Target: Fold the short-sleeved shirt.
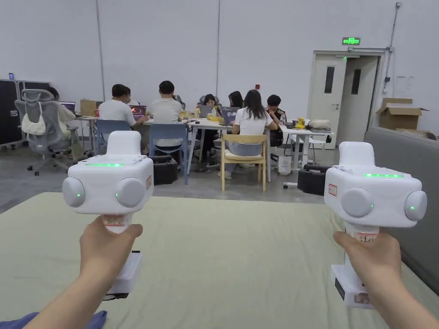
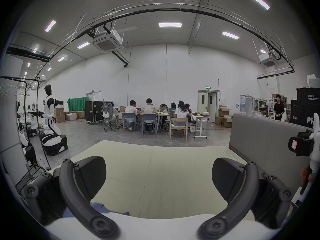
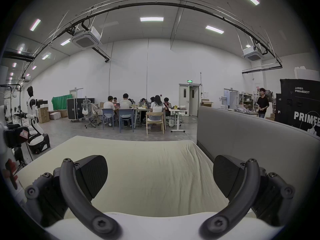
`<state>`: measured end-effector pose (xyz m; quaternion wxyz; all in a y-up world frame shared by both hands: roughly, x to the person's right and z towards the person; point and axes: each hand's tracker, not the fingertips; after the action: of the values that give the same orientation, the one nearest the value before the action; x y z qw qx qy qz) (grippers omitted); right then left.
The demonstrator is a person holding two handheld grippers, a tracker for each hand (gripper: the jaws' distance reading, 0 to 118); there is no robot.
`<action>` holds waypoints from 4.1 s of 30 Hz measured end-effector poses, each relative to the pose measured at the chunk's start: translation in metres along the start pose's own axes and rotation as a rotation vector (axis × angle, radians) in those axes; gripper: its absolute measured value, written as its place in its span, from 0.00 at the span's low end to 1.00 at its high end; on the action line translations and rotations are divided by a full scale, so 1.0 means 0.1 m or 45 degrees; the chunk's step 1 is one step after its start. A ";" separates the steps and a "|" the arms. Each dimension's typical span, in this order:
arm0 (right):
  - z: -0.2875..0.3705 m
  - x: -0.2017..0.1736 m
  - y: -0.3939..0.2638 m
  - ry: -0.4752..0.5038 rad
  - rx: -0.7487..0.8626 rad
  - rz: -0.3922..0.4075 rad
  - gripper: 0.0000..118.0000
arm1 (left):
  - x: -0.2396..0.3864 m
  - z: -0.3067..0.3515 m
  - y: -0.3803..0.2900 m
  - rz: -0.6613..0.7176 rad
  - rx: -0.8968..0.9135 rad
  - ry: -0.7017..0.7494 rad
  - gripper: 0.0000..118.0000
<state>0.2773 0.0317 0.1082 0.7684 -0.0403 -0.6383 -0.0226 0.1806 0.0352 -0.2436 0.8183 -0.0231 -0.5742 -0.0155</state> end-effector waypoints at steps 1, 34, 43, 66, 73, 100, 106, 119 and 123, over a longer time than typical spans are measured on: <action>0.01 -0.01 0.01 0.001 0.003 0.005 1.00 | 0.00 -0.01 0.02 0.004 0.001 0.004 1.00; 0.11 -0.05 0.14 0.047 0.024 0.002 1.00 | -0.01 0.03 0.08 -0.025 0.017 -0.015 1.00; 0.09 -0.02 0.14 0.034 0.007 -0.006 1.00 | 0.00 -0.04 0.14 -0.025 0.022 -0.021 1.00; 0.06 -0.06 0.11 0.031 0.002 0.035 1.00 | 0.02 -0.09 0.09 -0.009 -0.003 -0.059 1.00; 0.08 -0.08 0.09 0.019 0.035 0.062 1.00 | 0.13 0.02 0.07 -0.053 0.010 -0.095 1.00; -0.11 -0.48 -0.34 0.187 -0.024 0.157 0.02 | -0.47 0.02 -0.19 -0.055 -0.061 0.070 0.00; -0.05 -2.10 -0.34 0.618 -0.032 0.139 0.02 | -1.82 0.79 -0.20 -0.047 -0.087 0.453 0.00; 0.21 -3.62 -0.49 0.934 -0.111 0.166 0.02 | -3.07 1.47 -0.61 -0.019 -0.244 0.769 0.00; 0.00 -3.36 -0.68 0.872 -0.140 0.211 0.02 | -3.03 0.82 -1.14 0.082 -0.519 0.622 0.84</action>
<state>0.2097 -0.0418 -0.2203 0.9337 -0.1233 -0.3360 -0.0069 -0.0058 -0.0744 -0.4981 0.9105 -0.2003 -0.3448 -0.1092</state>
